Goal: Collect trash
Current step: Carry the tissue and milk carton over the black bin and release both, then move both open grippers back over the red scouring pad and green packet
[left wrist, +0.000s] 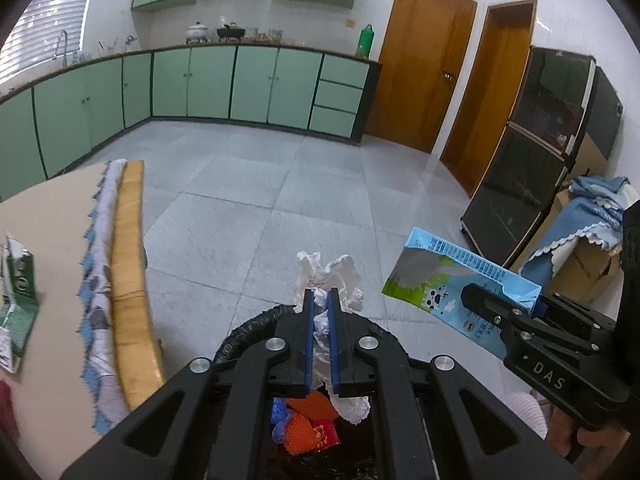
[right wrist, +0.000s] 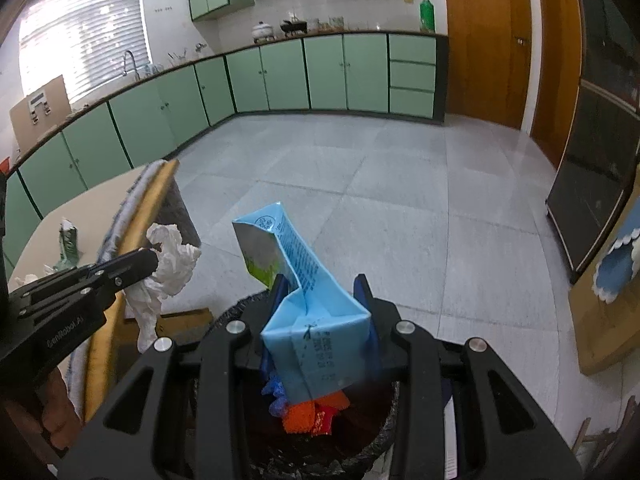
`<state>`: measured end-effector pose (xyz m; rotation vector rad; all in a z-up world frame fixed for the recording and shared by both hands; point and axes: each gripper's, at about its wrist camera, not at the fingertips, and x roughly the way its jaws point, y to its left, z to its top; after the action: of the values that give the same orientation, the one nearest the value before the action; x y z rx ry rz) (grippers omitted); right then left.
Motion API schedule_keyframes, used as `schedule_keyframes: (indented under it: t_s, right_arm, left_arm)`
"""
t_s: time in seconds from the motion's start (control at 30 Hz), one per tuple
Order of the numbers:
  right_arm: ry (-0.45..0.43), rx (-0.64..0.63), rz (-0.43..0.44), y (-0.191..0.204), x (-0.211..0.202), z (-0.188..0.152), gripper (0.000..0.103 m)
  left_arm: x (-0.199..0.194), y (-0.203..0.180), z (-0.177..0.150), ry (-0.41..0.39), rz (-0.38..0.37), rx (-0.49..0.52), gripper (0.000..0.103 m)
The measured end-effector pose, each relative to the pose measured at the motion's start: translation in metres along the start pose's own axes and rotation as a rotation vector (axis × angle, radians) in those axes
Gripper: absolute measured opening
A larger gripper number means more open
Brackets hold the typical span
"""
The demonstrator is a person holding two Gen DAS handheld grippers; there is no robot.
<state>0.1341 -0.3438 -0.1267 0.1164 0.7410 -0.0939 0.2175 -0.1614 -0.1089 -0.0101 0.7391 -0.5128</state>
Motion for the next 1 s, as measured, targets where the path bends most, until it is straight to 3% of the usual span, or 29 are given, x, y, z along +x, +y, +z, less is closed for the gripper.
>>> schedule_keyframes:
  t_s: [0.13, 0.23, 0.3, 0.33, 0.43, 0.57, 0.6, 0.67, 0.87, 1.0]
  right_arm:
    - [0.040, 0.010, 0.004, 0.000, 0.020, -0.003, 0.033]
    - [0.075, 0.001, -0.005, 0.000, 0.038, -0.006, 0.037]
    - [0.082, -0.001, -0.009, -0.002, 0.043, -0.008, 0.050]
    - [0.083, -0.002, -0.010, -0.003, 0.045, -0.008, 0.051]
    - [0.080, -0.004, -0.027, -0.006, 0.044, -0.010, 0.061]
    - [0.026, 0.005, -0.071, -0.002, 0.032, -0.006, 0.090]
    - [0.006, 0.001, -0.085, 0.001, 0.028, -0.004, 0.092]
    - [-0.019, -0.009, -0.087, 0.010, 0.020, 0.001, 0.094]
    - [-0.077, -0.032, -0.003, 0.050, -0.002, 0.014, 0.094]
    - [-0.111, -0.067, 0.067, 0.088, -0.014, 0.018, 0.094]
  left_arm:
    - [0.018, -0.003, -0.001, 0.035, 0.005, 0.013, 0.007]
    - [0.030, -0.001, -0.003, 0.071, -0.002, 0.004, 0.016]
    - [0.033, 0.002, -0.004, 0.083, -0.005, -0.002, 0.034]
    - [0.033, 0.003, -0.004, 0.080, -0.005, -0.004, 0.042]
    - [0.028, 0.006, -0.003, 0.069, -0.003, -0.007, 0.046]
    - [0.013, 0.016, 0.003, 0.035, 0.007, -0.027, 0.052]
    - [0.008, 0.017, 0.005, 0.023, 0.014, -0.027, 0.054]
    - [-0.005, 0.022, 0.008, -0.010, 0.035, -0.024, 0.060]
    - [-0.064, 0.054, 0.011, -0.105, 0.141, -0.043, 0.066]
    - [-0.109, 0.086, -0.001, -0.157, 0.262, -0.066, 0.067]
